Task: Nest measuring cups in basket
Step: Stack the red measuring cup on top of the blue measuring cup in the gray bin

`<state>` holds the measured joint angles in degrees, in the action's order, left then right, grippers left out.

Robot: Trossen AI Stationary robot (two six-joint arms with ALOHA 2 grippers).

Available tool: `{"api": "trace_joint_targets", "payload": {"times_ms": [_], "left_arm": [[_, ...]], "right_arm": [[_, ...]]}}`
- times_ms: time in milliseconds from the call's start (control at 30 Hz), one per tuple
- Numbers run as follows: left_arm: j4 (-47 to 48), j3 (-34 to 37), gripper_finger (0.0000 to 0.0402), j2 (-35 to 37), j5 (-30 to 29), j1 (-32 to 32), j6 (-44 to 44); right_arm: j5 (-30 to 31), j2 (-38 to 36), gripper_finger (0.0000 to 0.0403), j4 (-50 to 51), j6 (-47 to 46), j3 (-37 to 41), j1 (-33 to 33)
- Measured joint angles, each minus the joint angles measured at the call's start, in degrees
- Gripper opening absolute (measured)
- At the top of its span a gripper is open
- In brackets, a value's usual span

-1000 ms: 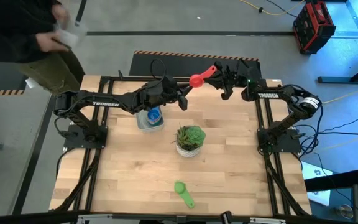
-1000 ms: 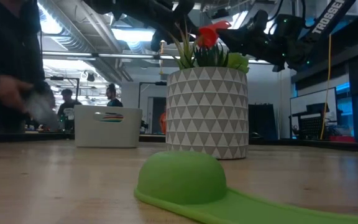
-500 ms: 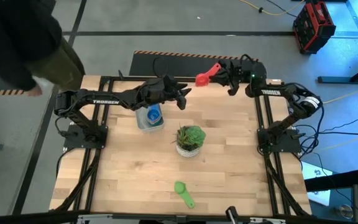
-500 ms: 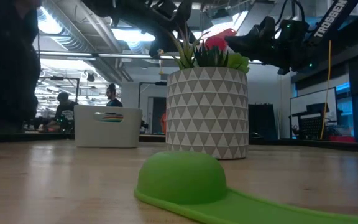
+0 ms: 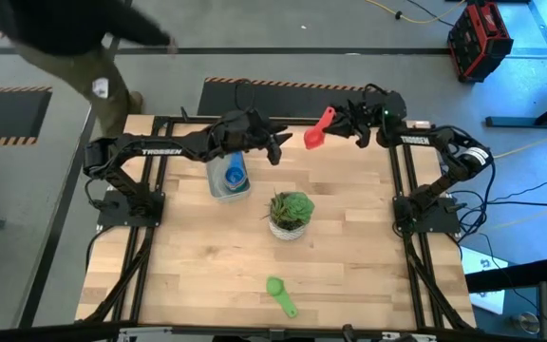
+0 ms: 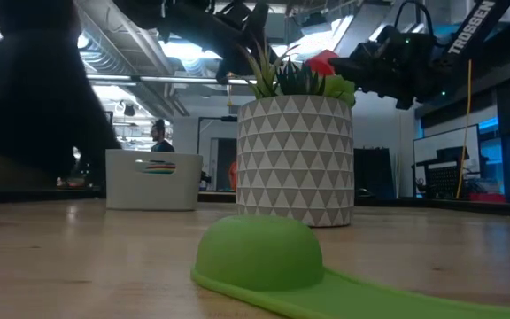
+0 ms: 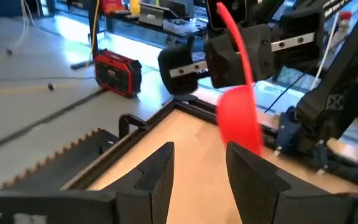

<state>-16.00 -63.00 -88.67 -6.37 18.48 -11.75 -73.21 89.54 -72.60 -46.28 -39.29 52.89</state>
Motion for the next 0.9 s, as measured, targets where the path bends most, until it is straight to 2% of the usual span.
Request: {"api": "trace_joint_targets", "payload": {"times_ms": [133,267,367,467,567,700,800,900], "left_arm": [[0.65,-0.12,0.0139,1.84,-0.05,0.7,4.92],[2.08,-0.07,0.0139,5.05,-0.1,1.89,5.51],[5.01,-0.07,0.0139,7.71,-0.1,2.93,5.49],[9.02,-0.04,0.0139,10.79,0.11,3.61,5.45],[14.62,-0.04,0.0139,14.04,0.1,4.21,5.42],[20.74,-0.04,0.0139,17.82,0.06,4.57,5.4],[24.88,-0.04,0.0139,20.11,0.09,4.55,6.17],[27.99,-0.04,0.0139,22.01,0.1,4.55,6.32]], "right_arm": [[1.31,0.04,0.0012,0.52,-1.76,-1.15,-2.96],[1.56,0.04,0.0012,3.09,-2.58,-5.66,-6.62],[1.6,0.04,0.0012,9.63,2.2,-10.25,-9.71],[3.01,0.04,0.0012,22.03,10.94,-14.77,-12.68],[8.56,0.04,0.0012,37.25,21.96,-19.24,-15.43],[20.81,0.04,0.0012,55.13,35.48,-24.49,-18.53],[28.18,0.11,0.0012,59.98,40.63,-26.88,-20.25],[29.67,0.74,0.0012,59.73,41.5,-28.45,-21.46]]}}
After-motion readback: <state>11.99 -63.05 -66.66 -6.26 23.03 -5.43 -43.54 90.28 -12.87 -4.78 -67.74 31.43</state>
